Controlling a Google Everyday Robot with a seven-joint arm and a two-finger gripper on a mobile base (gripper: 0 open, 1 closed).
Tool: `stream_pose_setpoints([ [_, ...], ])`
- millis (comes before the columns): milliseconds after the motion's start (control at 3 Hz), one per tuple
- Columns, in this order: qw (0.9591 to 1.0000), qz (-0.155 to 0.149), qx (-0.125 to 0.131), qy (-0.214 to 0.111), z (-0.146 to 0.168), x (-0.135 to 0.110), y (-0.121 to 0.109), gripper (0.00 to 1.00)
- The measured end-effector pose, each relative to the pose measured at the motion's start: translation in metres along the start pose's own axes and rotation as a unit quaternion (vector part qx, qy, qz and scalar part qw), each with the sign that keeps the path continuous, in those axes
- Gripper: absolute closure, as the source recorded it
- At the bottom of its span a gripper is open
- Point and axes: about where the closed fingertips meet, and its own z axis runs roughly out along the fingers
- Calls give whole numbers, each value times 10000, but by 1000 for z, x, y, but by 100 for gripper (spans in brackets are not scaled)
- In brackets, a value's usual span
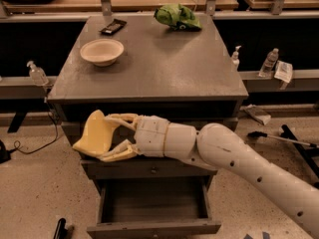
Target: Place sponge into bottom drawer
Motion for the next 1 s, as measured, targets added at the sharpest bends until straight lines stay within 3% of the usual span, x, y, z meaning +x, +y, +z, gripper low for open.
stream_pose_setpoints([
  [333, 9990, -42, -298, -340, -3, 17, 24, 100],
  [667, 9990, 36, -314, -328, -2, 23, 27, 100],
  [1000, 9966, 657, -448, -223, -1, 76, 53, 100],
])
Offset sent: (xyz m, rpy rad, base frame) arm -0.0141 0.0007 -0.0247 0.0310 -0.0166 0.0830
